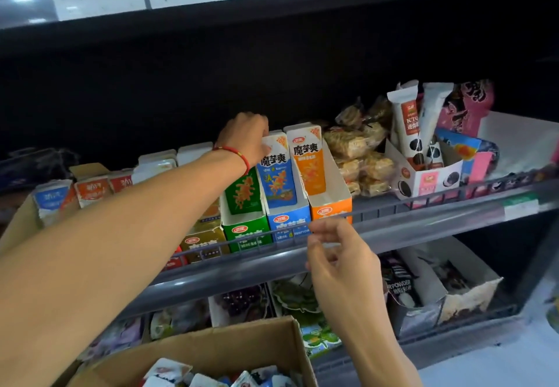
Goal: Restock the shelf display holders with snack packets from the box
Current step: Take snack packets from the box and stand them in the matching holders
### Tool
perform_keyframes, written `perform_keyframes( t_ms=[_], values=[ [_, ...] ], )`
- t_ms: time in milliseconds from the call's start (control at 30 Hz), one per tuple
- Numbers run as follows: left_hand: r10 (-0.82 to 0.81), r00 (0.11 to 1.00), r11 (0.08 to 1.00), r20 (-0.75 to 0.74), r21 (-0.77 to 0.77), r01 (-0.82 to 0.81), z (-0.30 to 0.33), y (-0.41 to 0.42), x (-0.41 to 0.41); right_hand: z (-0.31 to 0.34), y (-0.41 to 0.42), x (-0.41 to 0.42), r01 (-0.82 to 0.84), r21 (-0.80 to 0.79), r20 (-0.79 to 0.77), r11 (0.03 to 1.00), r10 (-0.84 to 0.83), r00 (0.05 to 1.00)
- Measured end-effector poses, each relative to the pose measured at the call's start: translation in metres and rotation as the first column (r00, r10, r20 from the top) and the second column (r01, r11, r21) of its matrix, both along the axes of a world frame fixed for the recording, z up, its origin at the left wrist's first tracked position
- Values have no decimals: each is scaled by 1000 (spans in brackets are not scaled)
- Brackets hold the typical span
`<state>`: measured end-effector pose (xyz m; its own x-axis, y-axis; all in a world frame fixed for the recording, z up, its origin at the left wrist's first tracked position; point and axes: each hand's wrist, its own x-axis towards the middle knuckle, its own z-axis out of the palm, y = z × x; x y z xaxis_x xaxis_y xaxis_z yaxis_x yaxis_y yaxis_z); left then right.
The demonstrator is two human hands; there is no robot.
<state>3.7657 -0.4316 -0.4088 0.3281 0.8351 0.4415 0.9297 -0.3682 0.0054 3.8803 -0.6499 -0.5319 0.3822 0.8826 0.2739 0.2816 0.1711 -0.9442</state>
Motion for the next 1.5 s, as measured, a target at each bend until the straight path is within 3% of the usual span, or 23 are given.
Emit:
perform_keyframes(
  t_ms=[167, 300, 400, 500, 600, 700, 767, 833, 933, 1100, 1200, 1300, 1333, 1400, 1500],
  values=[
    [-58, 990, 992, 127, 115, 43, -5, -32, -28, -9, -1, -2, -65, -87, 116, 994, 75, 990],
    [-196, 962, 972, 187, 168, 165, -33, -100, -79, -22, 0, -13, -239, -296, 303, 925, 328, 895],
    [-235, 952, 972, 196, 79, 223, -76, -159, -130, -39, 0, -34, -341, -515, 415, 786, 577, 704],
    [-202, 947, 960, 249, -140, 241, -134, -208, -181, -61, -2, -59, -367, -696, 415, 618, 762, 497],
    [-107, 966, 902, 236, -385, 194, -191, -243, -217, -94, -5, -76, -291, -810, 457, 509, 859, 231],
    [-49, 971, 850, 235, -500, 164, -235, -258, -241, -136, -9, -84, -183, -873, 463, 451, 886, -28],
    [-34, 983, 815, 179, -565, 131, -249, -261, -247, -164, -17, -87, -93, -893, 450, 441, 864, -225],
    [-56, 988, 804, 144, -581, 131, -252, -262, -247, -184, -23, -90, -31, -866, 479, 498, 811, -335],
    [-88, 987, 826, 135, -544, 148, -246, -265, -247, -197, -20, -93, -39, -809, 552, 586, 735, -394],
    [-90, 982, 843, 166, -512, 164, -234, -271, -247, -203, -7, -86, -108, -786, 587, 609, 679, -441],
    [-79, 976, 840, 201, -514, 174, -232, -274, -247, -206, -1, -87, -157, -771, 622, 618, 675, -398],
    [-42, 970, 832, 238, -530, 166, -233, -276, -251, -192, 7, -89, -227, -746, 666, 626, 694, -272],
    [-22, 966, 826, 259, -540, 164, -233, -277, -251, -183, 8, -89, -267, -729, 680, 630, 710, -180],
    [38, 940, 810, 338, -561, 169, -237, -278, -252, -161, 7, -89, -338, -665, 666, 666, 733, 134],
    [209, 843, 779, 495, -606, 162, -234, -279, -248, -130, -2, -96, -402, -589, 429, 702, 692, 581]
  ],
)
